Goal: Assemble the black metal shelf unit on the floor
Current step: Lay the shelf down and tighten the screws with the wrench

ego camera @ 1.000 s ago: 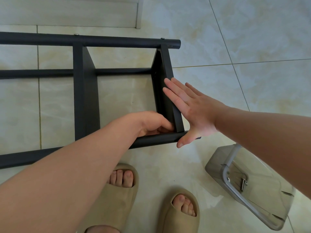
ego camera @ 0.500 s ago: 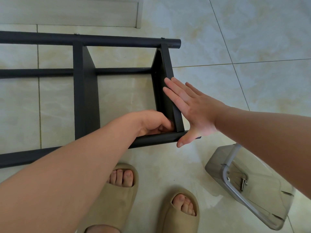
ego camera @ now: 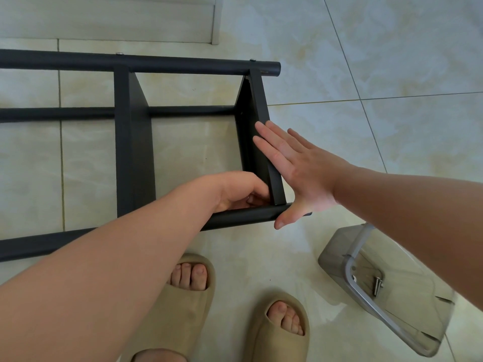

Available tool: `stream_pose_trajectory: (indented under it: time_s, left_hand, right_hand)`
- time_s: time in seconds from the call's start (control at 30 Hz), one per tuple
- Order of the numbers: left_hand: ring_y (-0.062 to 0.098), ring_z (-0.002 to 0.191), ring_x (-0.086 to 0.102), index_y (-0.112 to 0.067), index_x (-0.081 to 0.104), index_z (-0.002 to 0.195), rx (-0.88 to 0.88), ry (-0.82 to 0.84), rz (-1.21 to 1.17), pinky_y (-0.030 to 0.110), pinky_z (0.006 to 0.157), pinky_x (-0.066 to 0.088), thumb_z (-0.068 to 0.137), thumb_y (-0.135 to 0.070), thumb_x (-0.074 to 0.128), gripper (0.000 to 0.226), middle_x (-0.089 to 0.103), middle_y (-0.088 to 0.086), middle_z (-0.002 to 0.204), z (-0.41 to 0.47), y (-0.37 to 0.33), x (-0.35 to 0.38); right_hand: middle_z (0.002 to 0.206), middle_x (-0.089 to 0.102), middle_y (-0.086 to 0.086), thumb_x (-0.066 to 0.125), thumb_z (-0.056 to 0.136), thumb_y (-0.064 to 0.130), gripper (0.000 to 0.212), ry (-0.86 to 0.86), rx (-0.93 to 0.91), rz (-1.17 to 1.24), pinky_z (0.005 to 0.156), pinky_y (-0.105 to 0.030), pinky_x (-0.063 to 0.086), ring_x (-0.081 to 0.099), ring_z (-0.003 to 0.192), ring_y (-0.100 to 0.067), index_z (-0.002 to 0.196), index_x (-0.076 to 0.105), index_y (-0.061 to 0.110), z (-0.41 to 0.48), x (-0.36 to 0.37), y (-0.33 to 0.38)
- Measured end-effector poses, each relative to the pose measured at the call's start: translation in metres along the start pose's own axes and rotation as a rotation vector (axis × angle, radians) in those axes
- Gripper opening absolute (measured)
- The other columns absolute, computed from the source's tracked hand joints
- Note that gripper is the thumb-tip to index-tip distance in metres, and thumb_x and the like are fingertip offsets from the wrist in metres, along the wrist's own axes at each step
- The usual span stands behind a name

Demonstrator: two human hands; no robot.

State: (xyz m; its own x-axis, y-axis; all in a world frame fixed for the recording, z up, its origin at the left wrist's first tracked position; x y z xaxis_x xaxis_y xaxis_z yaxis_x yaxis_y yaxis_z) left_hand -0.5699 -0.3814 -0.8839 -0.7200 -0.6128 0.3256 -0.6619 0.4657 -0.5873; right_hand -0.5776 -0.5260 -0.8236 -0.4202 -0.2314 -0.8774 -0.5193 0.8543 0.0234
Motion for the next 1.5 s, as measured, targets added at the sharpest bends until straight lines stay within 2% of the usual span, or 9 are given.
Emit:
stream_pose_trajectory:
  time_s: [0.17, 0.37, 0.5, 0.67, 0.83, 1.0, 1.17, 1.33, 1.5]
  left_hand:
    - [0.020, 0.073, 0.065, -0.011, 0.069, 0.085, 0.061, -0.038, 0.116, 0.028, 0.069, 0.052, 0.091, -0.006, 0.061, 0.012, 0.069, 0.006, 0.078, 0.0022, -0.0010, -0.0007]
    - [0.016, 0.065, 0.067, -0.010, 0.071, 0.070, 0.056, -0.005, -0.027, 0.026, 0.064, 0.052, 0.089, 0.006, 0.055, 0.029, 0.068, 0.005, 0.069, 0.0010, 0.0009, -0.0031]
    - [0.020, 0.075, 0.067, -0.006, 0.070, 0.095, 0.011, -0.009, 0.048, 0.028, 0.067, 0.052, 0.092, -0.008, 0.058, 0.013, 0.070, 0.008, 0.082, 0.0002, 0.0001, -0.0006]
    - [0.017, 0.067, 0.070, -0.014, 0.072, 0.075, 0.048, -0.049, 0.095, 0.027, 0.063, 0.053, 0.089, -0.007, 0.065, 0.017, 0.072, 0.004, 0.071, 0.0024, 0.0004, -0.0035]
    - [0.013, 0.063, 0.069, -0.021, 0.074, 0.053, 0.077, -0.001, 0.020, 0.027, 0.067, 0.054, 0.090, 0.004, 0.060, 0.046, 0.069, -0.001, 0.063, 0.0036, 0.0024, -0.0034]
    - [0.017, 0.070, 0.069, -0.010, 0.071, 0.079, 0.089, 0.018, -0.056, 0.028, 0.072, 0.055, 0.088, 0.010, 0.056, 0.026, 0.070, 0.007, 0.075, 0.0018, 0.0005, -0.0030]
    - [0.017, 0.068, 0.068, -0.011, 0.069, 0.079, 0.047, -0.011, 0.047, 0.028, 0.067, 0.053, 0.089, -0.004, 0.059, 0.016, 0.071, 0.005, 0.071, 0.0015, 0.0006, -0.0016]
    - [0.017, 0.069, 0.070, -0.019, 0.075, 0.058, 0.069, -0.016, 0.031, 0.026, 0.067, 0.056, 0.089, 0.000, 0.062, 0.039, 0.072, 0.004, 0.071, 0.0022, 0.0015, -0.0040]
    - [0.015, 0.067, 0.070, -0.017, 0.075, 0.061, 0.067, 0.021, -0.043, 0.027, 0.070, 0.054, 0.090, 0.006, 0.056, 0.041, 0.071, 0.004, 0.068, 0.0037, 0.0020, -0.0042]
  right_hand:
    - [0.159, -0.041, 0.002, 0.039, 0.050, 0.105, 0.152, 0.000, 0.001, 0.008, 0.126, -0.047, -0.002, -0.033, 0.149, -0.016, 0.157, -0.025, 0.018, 0.0000, 0.0005, -0.0001]
    - [0.159, -0.041, 0.002, 0.038, 0.050, 0.105, 0.151, -0.001, 0.000, 0.002, 0.126, -0.047, -0.003, -0.034, 0.149, -0.016, 0.156, -0.026, 0.018, 0.0002, 0.0001, -0.0005]
    - [0.160, -0.040, 0.001, 0.038, 0.051, 0.105, 0.151, 0.001, -0.001, -0.007, 0.126, -0.047, -0.003, -0.034, 0.149, -0.017, 0.156, -0.026, 0.018, 0.0001, 0.0003, -0.0006]
    - [0.160, -0.040, 0.001, 0.039, 0.051, 0.105, 0.151, 0.003, 0.000, -0.012, 0.126, -0.047, -0.004, -0.034, 0.149, -0.017, 0.156, -0.027, 0.018, 0.0004, 0.0005, -0.0008]
    - [0.159, -0.041, 0.001, 0.038, 0.050, 0.105, 0.151, 0.000, -0.002, -0.003, 0.126, -0.046, -0.004, -0.034, 0.149, -0.017, 0.156, -0.027, 0.018, 0.0004, 0.0007, -0.0007]
    - [0.159, -0.041, 0.001, 0.038, 0.051, 0.105, 0.151, -0.002, -0.004, -0.004, 0.126, -0.047, -0.002, -0.034, 0.149, -0.017, 0.155, -0.027, 0.018, 0.0002, 0.0014, -0.0006]
    - [0.160, -0.041, 0.001, 0.037, 0.051, 0.105, 0.151, -0.005, -0.005, -0.003, 0.126, -0.047, -0.002, -0.033, 0.149, -0.017, 0.156, -0.027, 0.019, 0.0002, 0.0016, -0.0006]
    - [0.160, -0.040, 0.001, 0.037, 0.051, 0.105, 0.151, -0.005, -0.004, -0.007, 0.126, -0.047, -0.003, -0.033, 0.149, -0.017, 0.156, -0.026, 0.018, 0.0004, 0.0012, -0.0010]
    - [0.160, -0.040, 0.001, 0.038, 0.050, 0.105, 0.151, -0.007, -0.002, 0.000, 0.126, -0.048, -0.002, -0.033, 0.149, -0.017, 0.156, -0.026, 0.018, 0.0005, 0.0014, -0.0008]
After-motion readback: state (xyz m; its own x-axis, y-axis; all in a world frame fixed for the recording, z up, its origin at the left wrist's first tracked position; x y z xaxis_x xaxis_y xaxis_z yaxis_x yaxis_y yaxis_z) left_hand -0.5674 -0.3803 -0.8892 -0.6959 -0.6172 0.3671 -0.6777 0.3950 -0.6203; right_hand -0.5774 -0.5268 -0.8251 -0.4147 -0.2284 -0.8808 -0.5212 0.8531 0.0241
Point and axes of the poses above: each hand's wrist, its own z-axis towards the middle knuckle, its own x-axis out of the palm, y = z × x, the point moved 3 cm from there along z, towards the middle knuckle
